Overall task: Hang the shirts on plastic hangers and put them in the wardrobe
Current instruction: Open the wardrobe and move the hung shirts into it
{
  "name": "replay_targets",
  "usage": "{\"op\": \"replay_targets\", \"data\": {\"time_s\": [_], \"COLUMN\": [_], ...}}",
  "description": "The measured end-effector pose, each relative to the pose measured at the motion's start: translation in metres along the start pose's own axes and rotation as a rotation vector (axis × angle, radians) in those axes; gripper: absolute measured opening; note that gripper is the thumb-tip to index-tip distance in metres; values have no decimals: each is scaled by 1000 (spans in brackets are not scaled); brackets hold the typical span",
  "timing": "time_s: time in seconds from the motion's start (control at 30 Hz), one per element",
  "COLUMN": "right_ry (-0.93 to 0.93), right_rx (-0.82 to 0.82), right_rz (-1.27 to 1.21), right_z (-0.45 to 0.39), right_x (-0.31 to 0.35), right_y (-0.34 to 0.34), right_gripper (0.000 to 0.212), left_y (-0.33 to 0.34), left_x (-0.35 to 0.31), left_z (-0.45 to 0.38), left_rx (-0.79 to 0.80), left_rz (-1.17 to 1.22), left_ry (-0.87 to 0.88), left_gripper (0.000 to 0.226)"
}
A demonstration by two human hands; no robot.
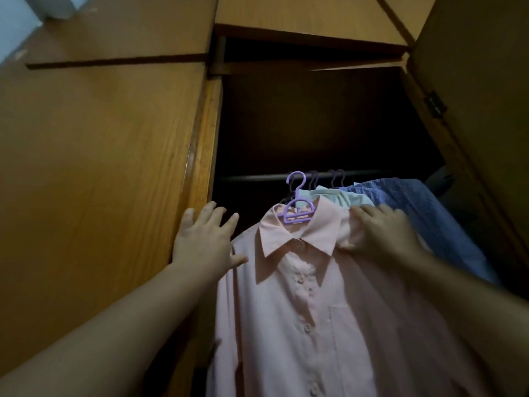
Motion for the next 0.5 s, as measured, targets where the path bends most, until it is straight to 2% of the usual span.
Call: {"op": "replay_targets", "data": {"time_s": [0.3,0.5], "right_ry": [63,101], "right_rx": [-66,-22], "right_rz": [4,32], "right_z": [-54,-78], "right_x": [49,64], "right_y": [38,64], "right_gripper": [70,65], "left_y": [4,9], "left_x": [14,36], "left_z": [16,32], "left_rx": [22,8], "left_rz": [-107,-79], "left_ry": [-9,-39], "left_gripper": [93,93]}}
Point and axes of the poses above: each hand's wrist, its own z-axis away from the middle knuckle, its own y-axis out of the palm, x = y × z, the point moved 1 cm from there along -z, towards the middle knuckle, and after that the axes turned 13 degrees about -z, right-handed, at the moved point
